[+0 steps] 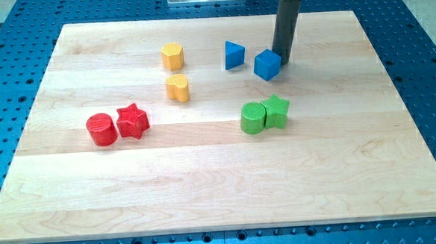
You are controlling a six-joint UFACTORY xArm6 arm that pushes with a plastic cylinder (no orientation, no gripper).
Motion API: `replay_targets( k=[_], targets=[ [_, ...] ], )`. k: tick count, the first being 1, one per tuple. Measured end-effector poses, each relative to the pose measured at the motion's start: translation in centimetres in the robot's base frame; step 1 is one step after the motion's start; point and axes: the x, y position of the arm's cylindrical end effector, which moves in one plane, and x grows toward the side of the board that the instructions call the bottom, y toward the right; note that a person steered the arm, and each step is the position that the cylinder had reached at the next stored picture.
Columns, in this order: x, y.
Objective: Push green blocks slightly to the left
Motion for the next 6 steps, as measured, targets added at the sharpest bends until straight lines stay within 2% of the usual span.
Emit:
replay_targets(
  k=[1, 2, 3, 4, 6],
  targets=[
    [0.2, 1.9],
    [2.7, 8.3],
    [8.8, 8.7],
    [12.9, 4.4],
    [13.9, -5.2]
  ],
)
